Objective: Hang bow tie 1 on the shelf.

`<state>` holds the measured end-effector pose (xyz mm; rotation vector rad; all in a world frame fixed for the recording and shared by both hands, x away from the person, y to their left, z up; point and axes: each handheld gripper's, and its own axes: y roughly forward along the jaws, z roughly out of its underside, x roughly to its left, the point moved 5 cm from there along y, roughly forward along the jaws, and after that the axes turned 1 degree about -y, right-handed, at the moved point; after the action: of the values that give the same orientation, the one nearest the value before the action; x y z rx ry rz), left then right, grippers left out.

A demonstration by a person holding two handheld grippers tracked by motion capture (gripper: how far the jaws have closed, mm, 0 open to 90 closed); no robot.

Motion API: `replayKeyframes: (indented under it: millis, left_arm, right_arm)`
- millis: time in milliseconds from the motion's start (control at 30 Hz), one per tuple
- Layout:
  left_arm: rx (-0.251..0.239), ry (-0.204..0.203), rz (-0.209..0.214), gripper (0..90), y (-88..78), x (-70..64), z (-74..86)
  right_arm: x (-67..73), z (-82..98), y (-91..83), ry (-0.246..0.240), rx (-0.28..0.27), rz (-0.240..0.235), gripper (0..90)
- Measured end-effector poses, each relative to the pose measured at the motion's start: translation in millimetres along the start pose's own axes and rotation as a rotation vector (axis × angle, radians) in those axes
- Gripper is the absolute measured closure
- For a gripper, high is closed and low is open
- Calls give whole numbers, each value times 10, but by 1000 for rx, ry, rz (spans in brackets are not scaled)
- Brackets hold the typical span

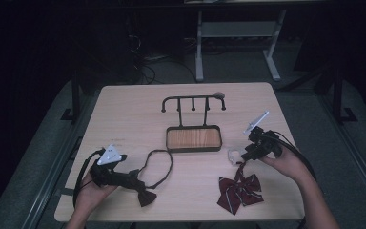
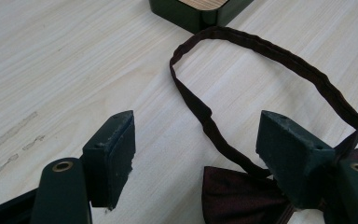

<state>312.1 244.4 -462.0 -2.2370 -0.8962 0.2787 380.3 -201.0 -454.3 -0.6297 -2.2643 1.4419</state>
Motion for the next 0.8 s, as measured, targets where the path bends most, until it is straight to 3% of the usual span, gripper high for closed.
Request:
replayKeyframes:
  millis: [800]
  left_arm:
    - [3, 1, 1, 286, 2, -1, 7]
  right_arm:
    - [-136, -36, 269, 47, 126, 36, 643]
